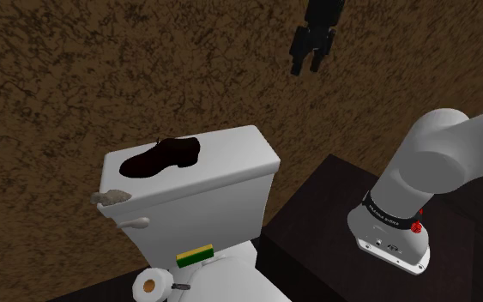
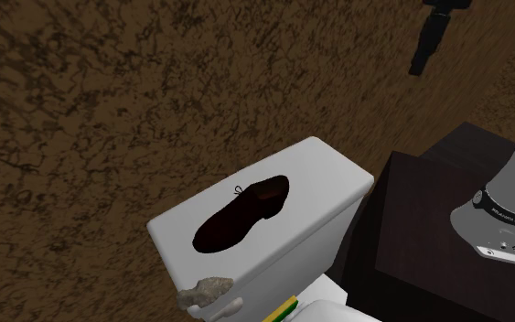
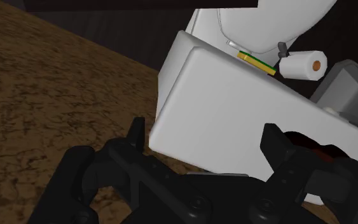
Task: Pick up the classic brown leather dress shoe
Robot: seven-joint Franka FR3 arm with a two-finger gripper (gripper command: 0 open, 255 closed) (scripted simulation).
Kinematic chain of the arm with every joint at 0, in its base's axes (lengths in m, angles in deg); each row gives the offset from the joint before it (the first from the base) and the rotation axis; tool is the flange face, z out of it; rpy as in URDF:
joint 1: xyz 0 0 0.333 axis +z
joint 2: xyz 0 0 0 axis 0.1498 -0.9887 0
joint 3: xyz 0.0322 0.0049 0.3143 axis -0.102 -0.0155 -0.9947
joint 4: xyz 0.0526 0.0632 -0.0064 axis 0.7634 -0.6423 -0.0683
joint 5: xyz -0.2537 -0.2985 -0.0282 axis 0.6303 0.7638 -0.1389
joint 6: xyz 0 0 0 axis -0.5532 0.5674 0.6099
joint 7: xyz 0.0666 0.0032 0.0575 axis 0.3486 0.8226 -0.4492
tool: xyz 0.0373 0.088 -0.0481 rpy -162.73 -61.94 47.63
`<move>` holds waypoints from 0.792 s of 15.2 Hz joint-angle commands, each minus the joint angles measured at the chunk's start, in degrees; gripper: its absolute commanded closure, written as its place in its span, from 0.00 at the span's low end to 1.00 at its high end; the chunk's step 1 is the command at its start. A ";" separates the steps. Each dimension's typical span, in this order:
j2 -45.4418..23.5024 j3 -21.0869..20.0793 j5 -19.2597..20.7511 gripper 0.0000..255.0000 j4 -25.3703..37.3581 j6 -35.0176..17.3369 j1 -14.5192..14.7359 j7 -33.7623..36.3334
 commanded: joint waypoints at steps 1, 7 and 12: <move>0.00 0.00 0.00 0.00 0.00 0.00 0.00 0.00; -11.14 -1.91 -0.99 0.00 3.30 -8.81 4.35 -5.88; -20.41 -3.80 -1.49 0.00 7.51 -14.71 7.55 -10.47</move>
